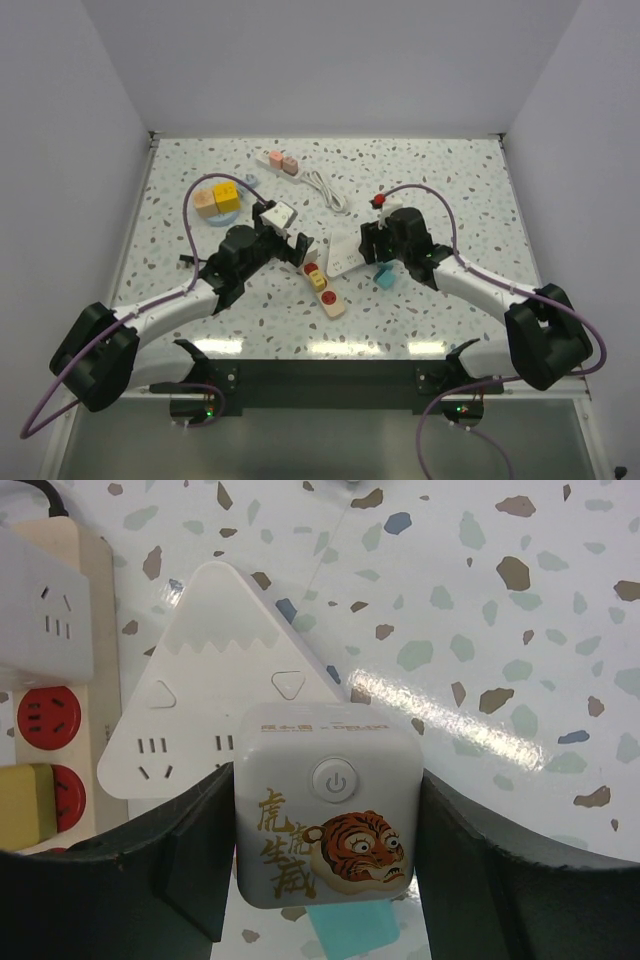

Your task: Insert the plug

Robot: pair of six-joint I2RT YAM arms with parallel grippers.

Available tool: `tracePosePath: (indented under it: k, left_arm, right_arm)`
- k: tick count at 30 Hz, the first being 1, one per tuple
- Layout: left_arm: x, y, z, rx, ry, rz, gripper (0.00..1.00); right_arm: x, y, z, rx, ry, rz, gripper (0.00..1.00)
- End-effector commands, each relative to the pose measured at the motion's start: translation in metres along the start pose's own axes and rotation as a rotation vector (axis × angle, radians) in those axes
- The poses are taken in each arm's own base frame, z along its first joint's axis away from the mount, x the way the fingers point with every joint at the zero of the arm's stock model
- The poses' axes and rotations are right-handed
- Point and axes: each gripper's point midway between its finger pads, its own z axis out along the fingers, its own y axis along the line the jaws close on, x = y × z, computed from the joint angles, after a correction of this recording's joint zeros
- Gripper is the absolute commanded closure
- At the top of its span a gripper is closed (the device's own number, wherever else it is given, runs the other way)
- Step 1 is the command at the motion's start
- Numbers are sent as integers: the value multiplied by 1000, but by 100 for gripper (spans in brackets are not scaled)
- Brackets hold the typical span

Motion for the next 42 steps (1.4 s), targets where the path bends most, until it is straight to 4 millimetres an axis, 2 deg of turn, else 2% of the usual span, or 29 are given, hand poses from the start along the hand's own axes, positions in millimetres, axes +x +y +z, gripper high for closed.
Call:
tracePosePath:
  k: [1, 17, 34, 42]
  left_arm:
    - [-21, 1, 5, 5, -49, -17, 0]
    - [-20, 2, 5, 3, -46, -16, 0]
    - [-20, 3, 5, 3, -47, -18, 0]
    - [-20, 2, 3, 5, -49, -19, 0]
  right_arm:
    - [-35, 2, -7, 10, -87, -15, 100]
    - [-28, -2, -3, 43, -53, -16, 100]
    - [-27, 8, -5, 15, -51, -23, 100]
    - [-25, 3, -1, 43, -40, -25, 100]
